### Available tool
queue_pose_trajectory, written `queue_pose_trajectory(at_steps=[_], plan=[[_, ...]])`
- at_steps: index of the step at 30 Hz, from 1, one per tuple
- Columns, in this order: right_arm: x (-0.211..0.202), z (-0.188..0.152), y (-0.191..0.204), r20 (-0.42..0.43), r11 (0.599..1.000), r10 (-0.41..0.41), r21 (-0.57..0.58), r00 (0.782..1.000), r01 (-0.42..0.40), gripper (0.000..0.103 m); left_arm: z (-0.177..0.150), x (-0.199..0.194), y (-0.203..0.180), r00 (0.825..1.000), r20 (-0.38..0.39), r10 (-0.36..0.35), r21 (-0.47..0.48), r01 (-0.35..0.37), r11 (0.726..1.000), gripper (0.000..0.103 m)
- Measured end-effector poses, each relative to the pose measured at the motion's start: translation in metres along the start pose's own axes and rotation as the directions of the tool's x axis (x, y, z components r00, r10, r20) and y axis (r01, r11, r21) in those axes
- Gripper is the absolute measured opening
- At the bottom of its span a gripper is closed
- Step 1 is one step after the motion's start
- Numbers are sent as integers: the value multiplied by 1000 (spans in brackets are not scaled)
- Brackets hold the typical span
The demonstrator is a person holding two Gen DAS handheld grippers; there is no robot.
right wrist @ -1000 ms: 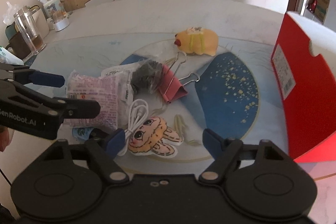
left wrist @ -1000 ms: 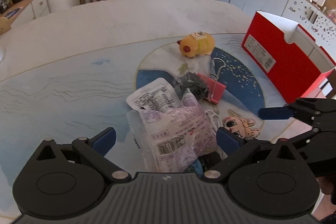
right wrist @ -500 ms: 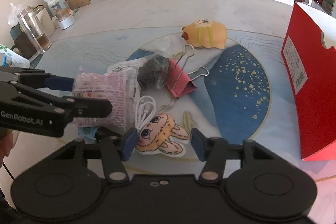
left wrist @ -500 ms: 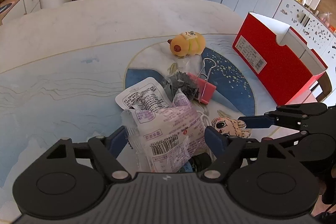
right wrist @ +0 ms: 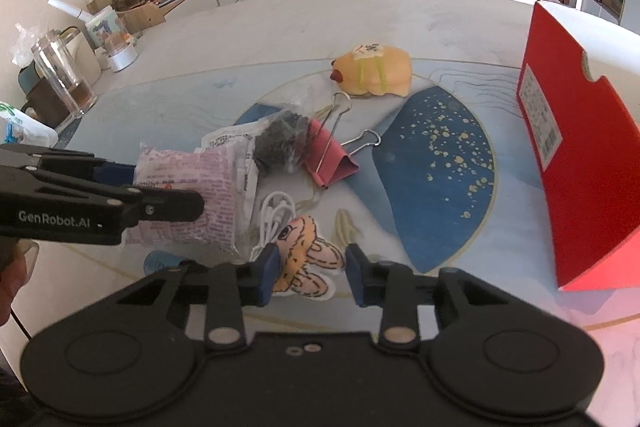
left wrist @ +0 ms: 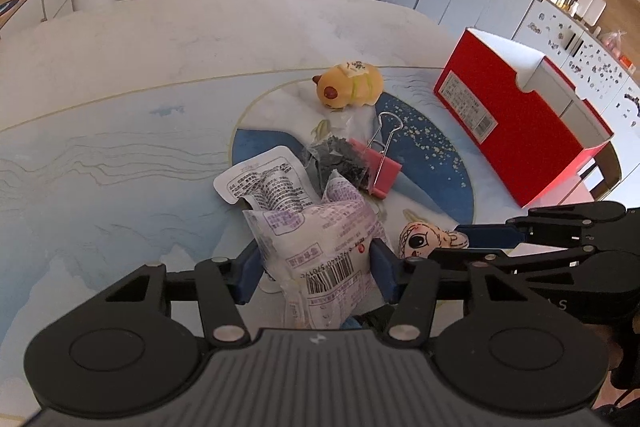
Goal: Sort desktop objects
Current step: 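Close the right tool on the cartoon-face plush keychain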
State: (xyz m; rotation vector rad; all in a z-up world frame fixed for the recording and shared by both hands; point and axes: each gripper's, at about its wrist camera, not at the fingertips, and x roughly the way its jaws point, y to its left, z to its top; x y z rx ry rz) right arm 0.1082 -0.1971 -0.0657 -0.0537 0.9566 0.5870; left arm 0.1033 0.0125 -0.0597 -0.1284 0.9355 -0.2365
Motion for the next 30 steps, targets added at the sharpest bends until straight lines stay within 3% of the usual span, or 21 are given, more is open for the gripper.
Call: queue_pose_trajectory(at_steps=[3,7,10,12,14,16,19,25,30], plan=[[-5,-1,-1,9,1000,-1,5,1000,1,29,1,-4,0,1000,8,-4,-8,4,1000,55],[-13,-2,-4,28,1000,7,21,1000,-8,16,1,-10,0,1000,19,-9,-17,10,1000,55],[-17,-4,-7,32,1000,2,24,999,-2,16,1,-12,1,1000,23,-9,-24,10,1000,55],[-17,-6,-8,30,1000,-20,15,999,20,23,0,-13,1,1000,23,-5,-29,6,1000,55],[-15,-7,-8,21,999,-50,13,999,50,39,-1,-14,1,1000,21,-3,-32,4,999,55],[-14,-8,-10,18,999,-42,20,999,42,44,-2,-15,1,1000,18,-2,-32,2,999,55],[-12,-7,-11,24,997,-63,35,998,62,77,-4,-16,0,1000,16,0,-28,0,1000,55],[1,-5,-5,-5,999,-32,-14,999,32,76,-6,-18,-1,1000,13,5,-27,-5,1000,55],[10,-8,5,-37,996,-43,-86,998,39,64,-7,-19,-1,1000,13,5,-29,-5,1000,55]])
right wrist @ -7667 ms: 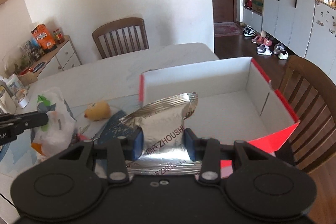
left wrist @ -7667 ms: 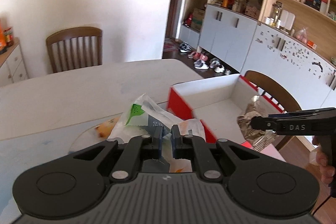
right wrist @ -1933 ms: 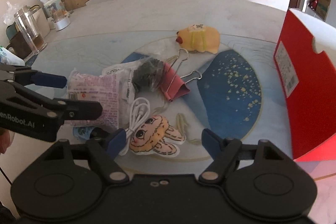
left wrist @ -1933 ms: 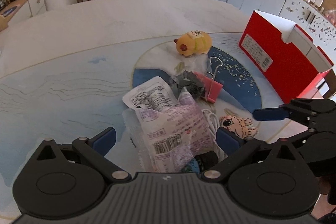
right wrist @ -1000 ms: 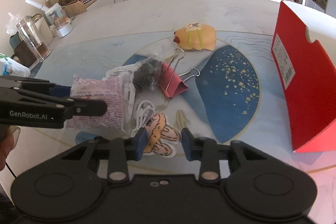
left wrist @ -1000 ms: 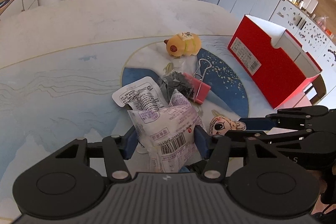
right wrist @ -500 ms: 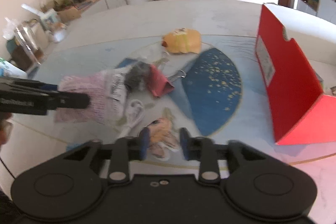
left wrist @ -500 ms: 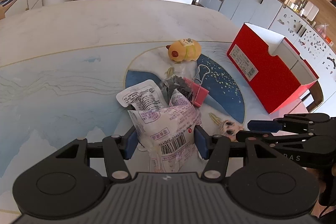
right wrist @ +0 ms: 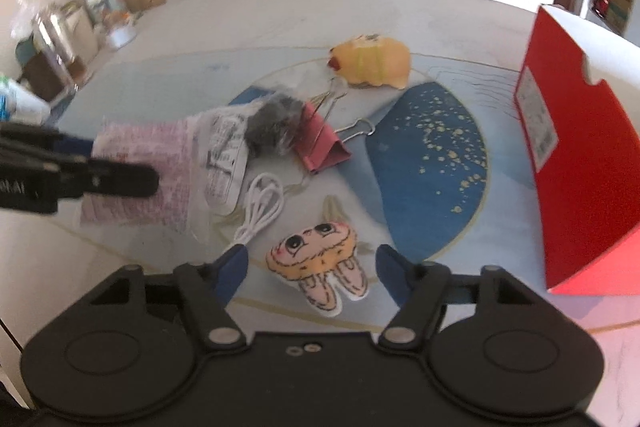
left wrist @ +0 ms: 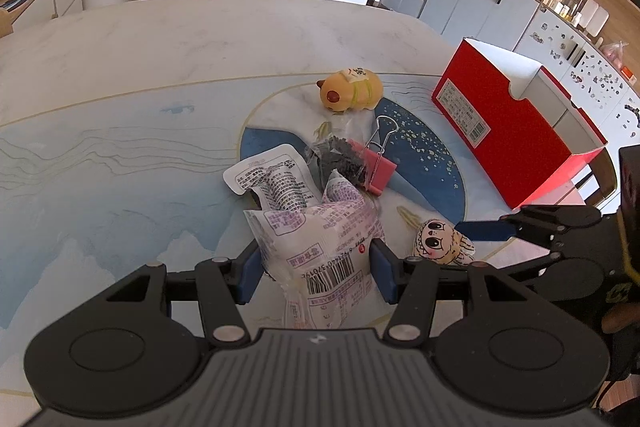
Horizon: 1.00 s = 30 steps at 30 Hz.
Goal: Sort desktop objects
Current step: 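Close the right tool on the cartoon-face plush keychain, then carry the plastic bag in the left tool while the right tool carries the plush to the box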
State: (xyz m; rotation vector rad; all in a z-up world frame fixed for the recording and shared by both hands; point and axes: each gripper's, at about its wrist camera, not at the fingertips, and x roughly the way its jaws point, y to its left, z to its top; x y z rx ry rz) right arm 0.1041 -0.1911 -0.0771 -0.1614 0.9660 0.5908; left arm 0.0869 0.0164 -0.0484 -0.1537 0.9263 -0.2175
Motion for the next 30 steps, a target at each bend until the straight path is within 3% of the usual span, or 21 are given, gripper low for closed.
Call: queue_pose_trajectory(at_steps=[2,7,17,30], plan=[[1,-2,0,-7,1000,1,-8,1000,-1,53,0,0,0,1000,-2,-2,-1,2,1000,55],[-5,-4,-4,8,1000,-2,9,1000,2,47,-1,0,-1,1000,-7,-10,-1,10,1000,55],[-38,1,-20,71,996,-24,92,997,17,46,7,-1,-16,999,-5,-49,14,49,999,55],[-87,13,-54,161,983,-78,175,984,50,47,38,-2,-66,992,35,-120,82,117,990,55]])
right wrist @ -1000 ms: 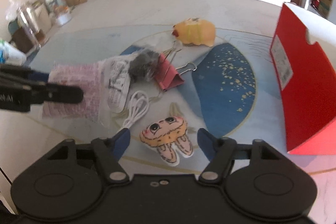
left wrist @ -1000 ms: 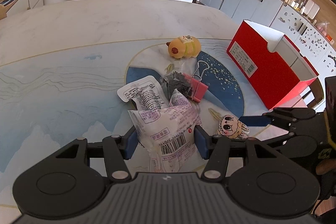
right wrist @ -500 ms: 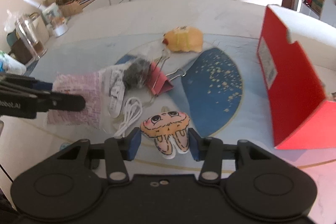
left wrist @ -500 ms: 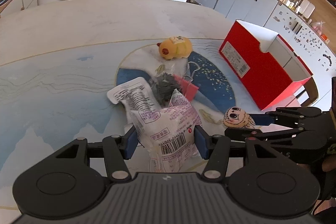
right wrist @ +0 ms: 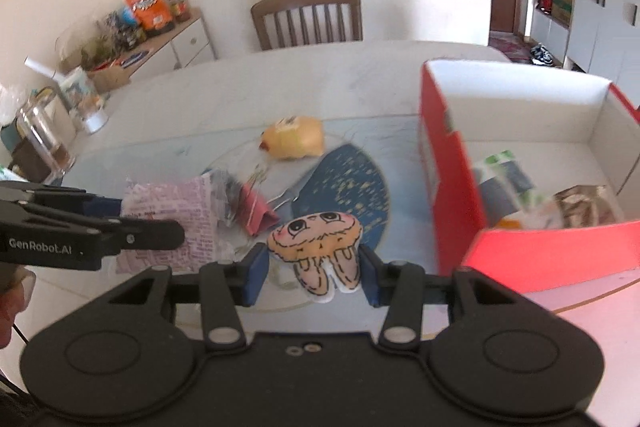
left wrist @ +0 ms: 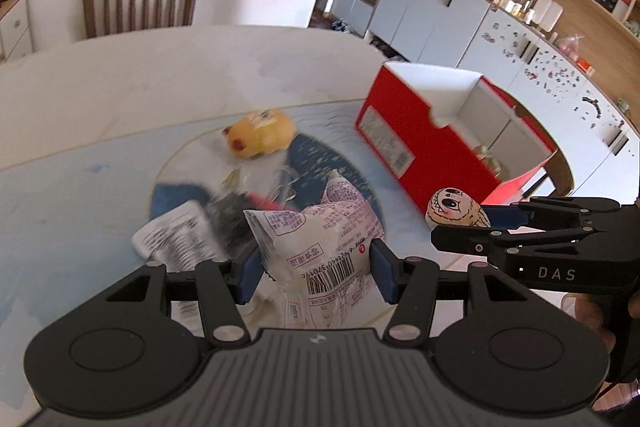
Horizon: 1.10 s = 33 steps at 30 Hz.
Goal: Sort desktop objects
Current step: 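Carry the plastic bag in the left tool while the right tool carries the plush to the box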
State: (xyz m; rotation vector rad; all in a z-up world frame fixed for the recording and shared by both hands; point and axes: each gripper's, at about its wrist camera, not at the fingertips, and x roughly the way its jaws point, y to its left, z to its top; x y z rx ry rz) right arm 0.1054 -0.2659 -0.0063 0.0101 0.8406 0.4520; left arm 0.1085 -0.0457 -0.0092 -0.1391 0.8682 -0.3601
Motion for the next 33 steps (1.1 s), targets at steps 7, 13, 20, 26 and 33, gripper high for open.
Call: queue_pose_trajectory(at_steps=[7,13,20,26,33], plan=[[-24,8,-27,41,1000,-24,12,999,24,47,20,5,-33,999,28,-24,32,23,999,55],[-42,10,-56,63,999,-38,29,997,36,47,31,11,-61,998,36,-44,58,42,997,55],[-60,12,-87,92,997,-59,47,994,54,47,43,24,-95,997,34,-63,94,59,994,55],[-72,10,-117,111,994,-88,73,990,80,47,55,38,-124,996,35,-76,121,72,990,55],[-78,16,-149,122,991,-118,73,986,110,47,71,58,-161,996,36,-83,175,75,982,55]])
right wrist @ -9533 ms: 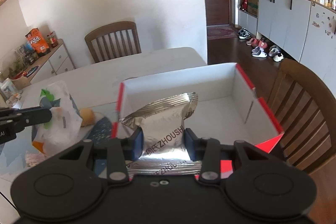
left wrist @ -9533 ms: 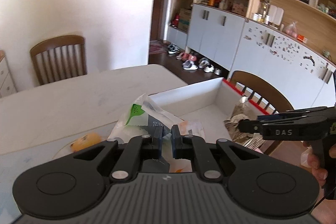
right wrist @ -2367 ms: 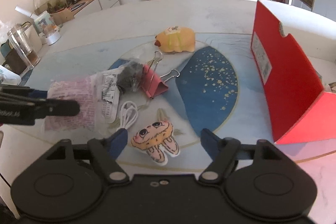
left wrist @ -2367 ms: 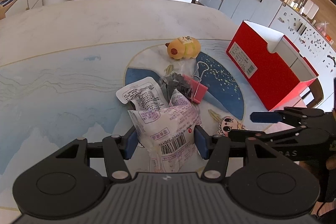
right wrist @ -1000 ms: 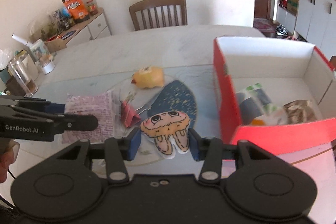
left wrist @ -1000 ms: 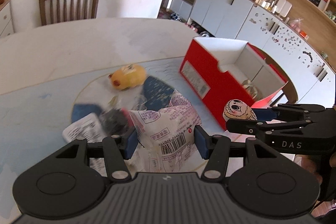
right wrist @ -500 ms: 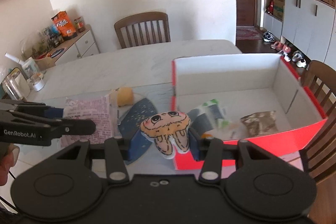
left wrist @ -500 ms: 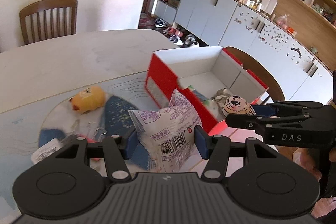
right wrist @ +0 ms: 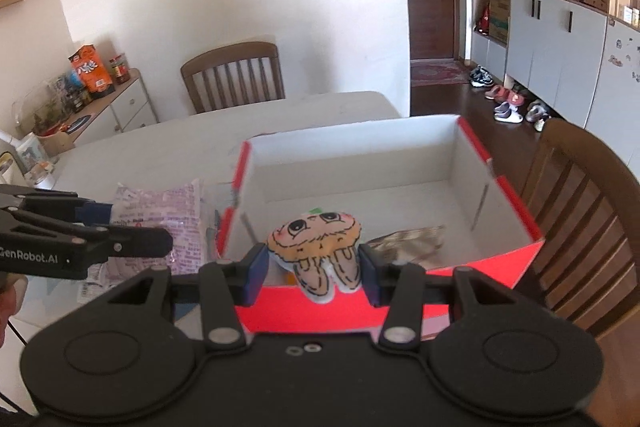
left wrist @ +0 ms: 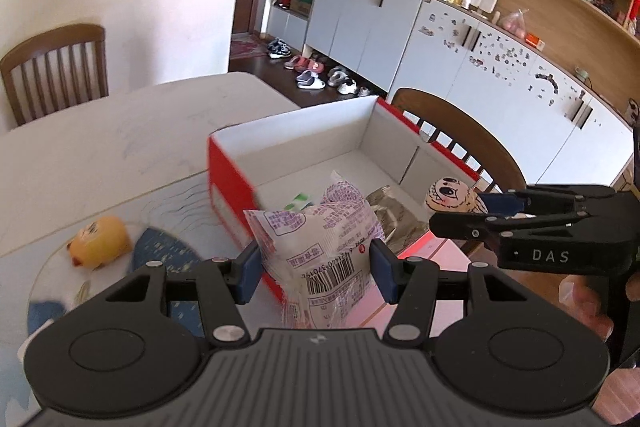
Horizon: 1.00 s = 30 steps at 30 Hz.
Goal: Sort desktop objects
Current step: 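Carry the plastic bag in the left tool while the right tool carries the plush to the box, then open the right tool to drop the plush keychain into the box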
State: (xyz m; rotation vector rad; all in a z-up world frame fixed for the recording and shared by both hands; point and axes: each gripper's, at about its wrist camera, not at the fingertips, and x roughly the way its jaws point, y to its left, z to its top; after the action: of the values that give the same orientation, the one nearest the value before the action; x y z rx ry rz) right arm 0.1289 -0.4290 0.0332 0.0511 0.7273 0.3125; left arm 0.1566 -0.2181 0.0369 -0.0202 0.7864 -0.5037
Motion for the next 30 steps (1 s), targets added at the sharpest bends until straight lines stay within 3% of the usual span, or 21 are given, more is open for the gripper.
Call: queue_pose_trajectory(at_steps=[9,14,30], plan=[[19,24,-46,-16,1000,-15,6,1000,15,48,28,47,-19,999,-41,4,6,-4,1000,55],[41,35,-66,-56,1000,-26,16,998,27,48,42,78,-28,996,-89,27,54,-22,998,55],[128,54,-93,-193,996,-63,44,979,72,47,58,153,-44,971,-221,91,103,-70,992,55]])
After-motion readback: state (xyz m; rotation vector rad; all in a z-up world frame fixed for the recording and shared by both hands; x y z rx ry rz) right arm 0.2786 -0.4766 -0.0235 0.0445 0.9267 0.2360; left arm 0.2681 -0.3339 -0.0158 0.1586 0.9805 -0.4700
